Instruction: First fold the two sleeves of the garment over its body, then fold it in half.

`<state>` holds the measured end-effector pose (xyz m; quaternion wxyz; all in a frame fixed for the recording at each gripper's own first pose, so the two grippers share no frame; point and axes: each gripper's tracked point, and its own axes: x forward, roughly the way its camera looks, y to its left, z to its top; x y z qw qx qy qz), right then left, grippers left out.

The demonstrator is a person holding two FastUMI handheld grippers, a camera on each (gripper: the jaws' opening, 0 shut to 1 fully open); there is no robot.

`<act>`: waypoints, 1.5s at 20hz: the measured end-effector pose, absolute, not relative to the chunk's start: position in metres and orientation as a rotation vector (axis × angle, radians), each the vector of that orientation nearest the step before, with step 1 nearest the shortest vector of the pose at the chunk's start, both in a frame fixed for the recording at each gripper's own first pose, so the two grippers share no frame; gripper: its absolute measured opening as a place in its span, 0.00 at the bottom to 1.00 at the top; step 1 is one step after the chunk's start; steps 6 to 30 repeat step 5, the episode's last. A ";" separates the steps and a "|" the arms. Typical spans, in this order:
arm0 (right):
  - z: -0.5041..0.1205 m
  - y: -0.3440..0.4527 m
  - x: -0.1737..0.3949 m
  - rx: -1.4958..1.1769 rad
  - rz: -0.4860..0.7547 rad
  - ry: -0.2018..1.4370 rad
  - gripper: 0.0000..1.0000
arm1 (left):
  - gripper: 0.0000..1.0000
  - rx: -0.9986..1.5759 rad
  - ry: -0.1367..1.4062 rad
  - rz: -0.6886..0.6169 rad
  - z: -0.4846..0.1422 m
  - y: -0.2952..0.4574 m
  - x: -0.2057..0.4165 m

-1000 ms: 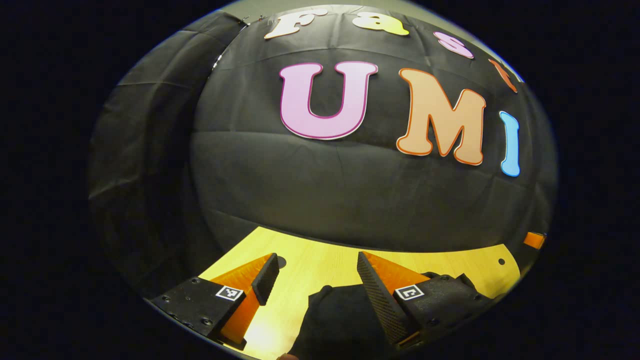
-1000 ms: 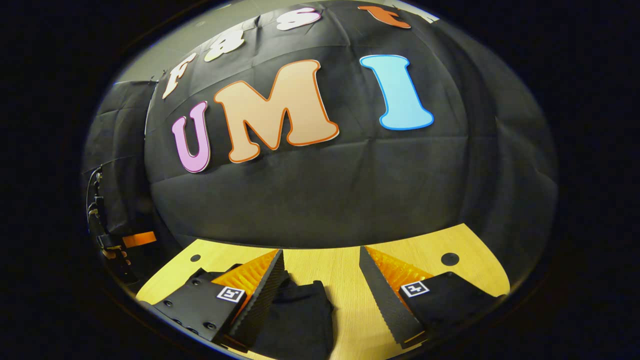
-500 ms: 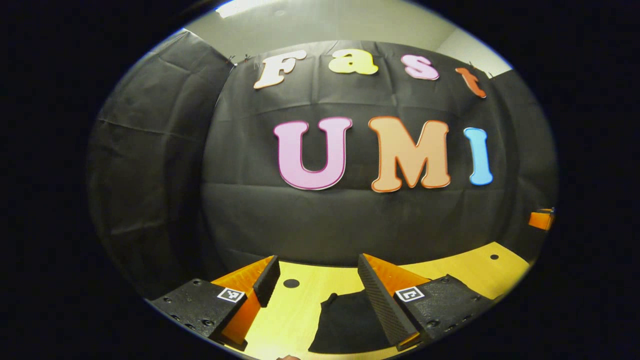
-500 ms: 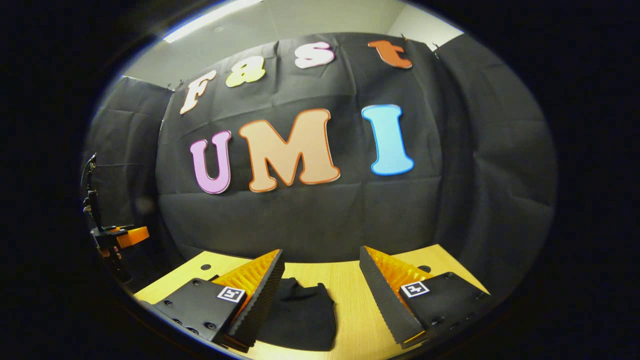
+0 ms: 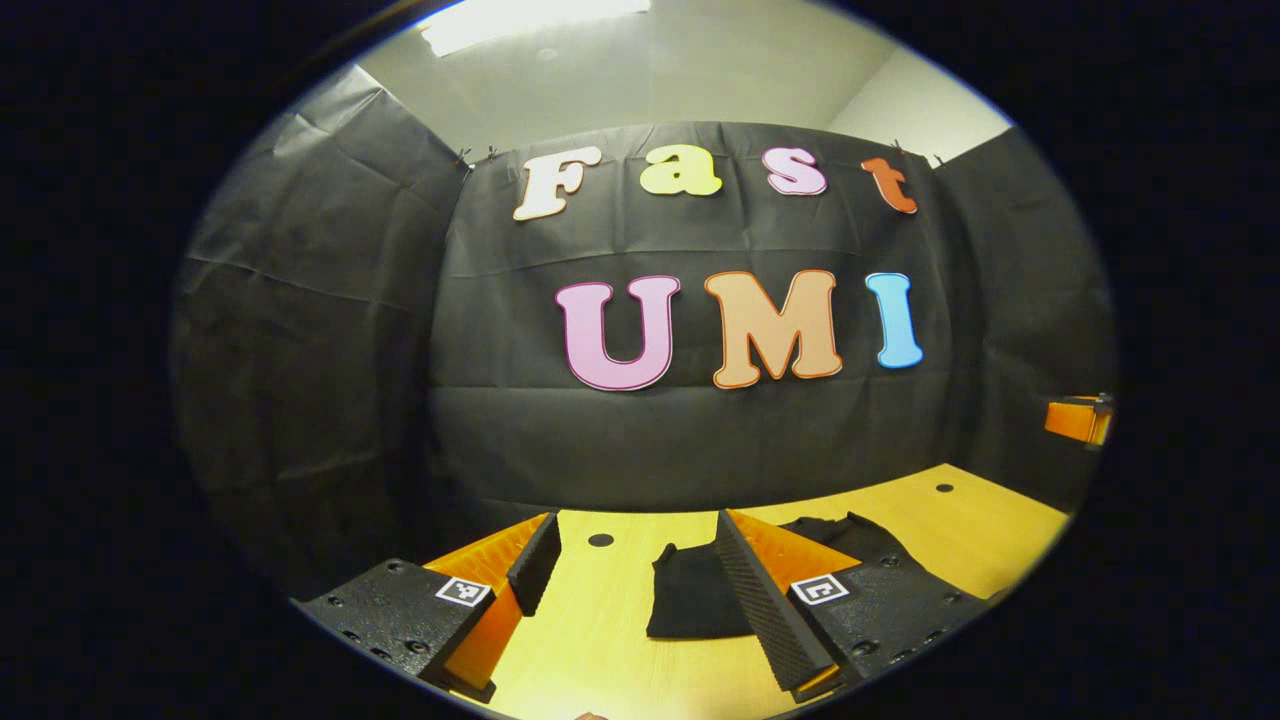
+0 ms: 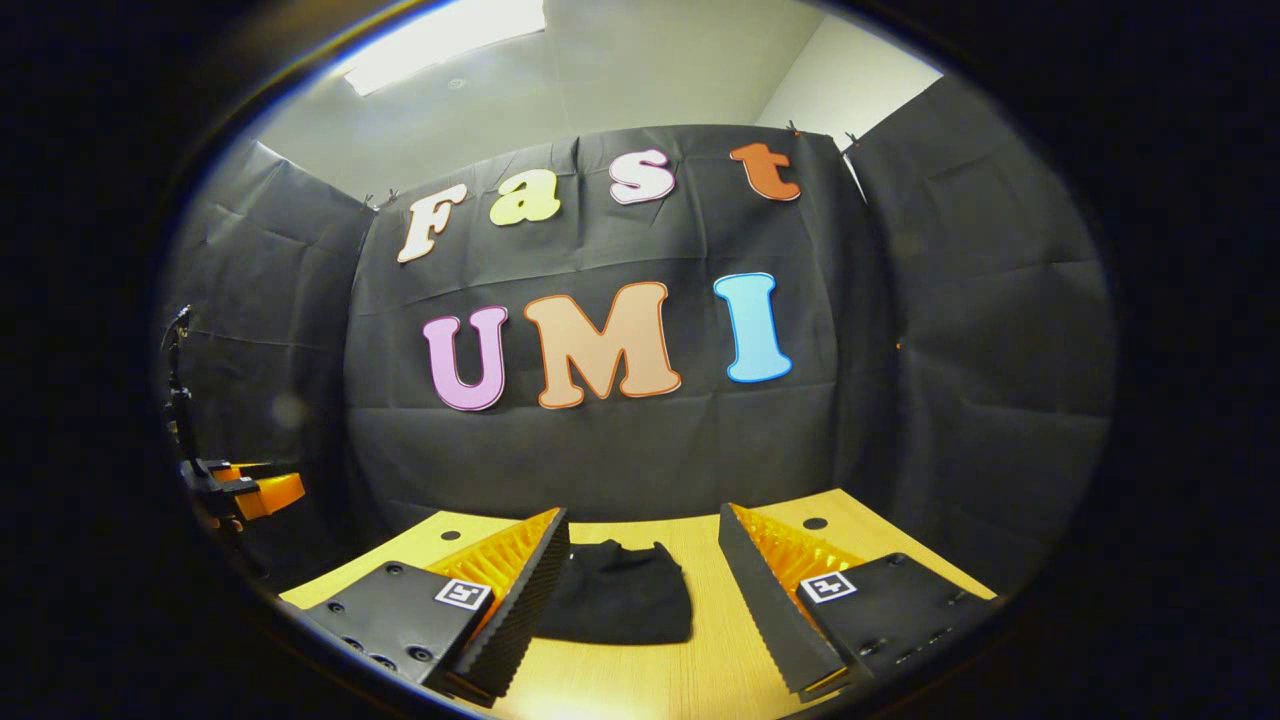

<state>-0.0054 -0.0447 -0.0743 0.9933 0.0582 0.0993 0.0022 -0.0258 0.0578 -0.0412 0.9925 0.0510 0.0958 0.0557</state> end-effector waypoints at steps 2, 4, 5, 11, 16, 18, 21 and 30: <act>-0.068 -0.042 -0.025 0.131 0.005 0.195 0.92 | 0.93 0.078 0.196 0.104 -0.038 0.054 -0.044; -0.062 -0.036 -0.039 0.145 0.024 0.193 0.92 | 0.94 0.049 0.191 0.085 -0.034 0.045 -0.057; -0.060 -0.033 -0.045 0.142 0.030 0.189 0.92 | 0.93 0.053 0.194 0.079 -0.034 0.043 -0.062; -0.060 -0.033 -0.045 0.142 0.030 0.189 0.92 | 0.93 0.053 0.194 0.079 -0.034 0.043 -0.062; -0.060 -0.033 -0.045 0.142 0.030 0.189 0.92 | 0.93 0.053 0.194 0.079 -0.034 0.043 -0.062; -0.060 -0.033 -0.045 0.142 0.030 0.189 0.92 | 0.93 0.053 0.194 0.079 -0.034 0.043 -0.062; -0.060 -0.033 -0.045 0.142 0.030 0.189 0.92 | 0.93 0.053 0.194 0.079 -0.034 0.043 -0.062; -0.060 -0.033 -0.045 0.142 0.030 0.189 0.92 | 0.93 0.053 0.194 0.079 -0.034 0.043 -0.062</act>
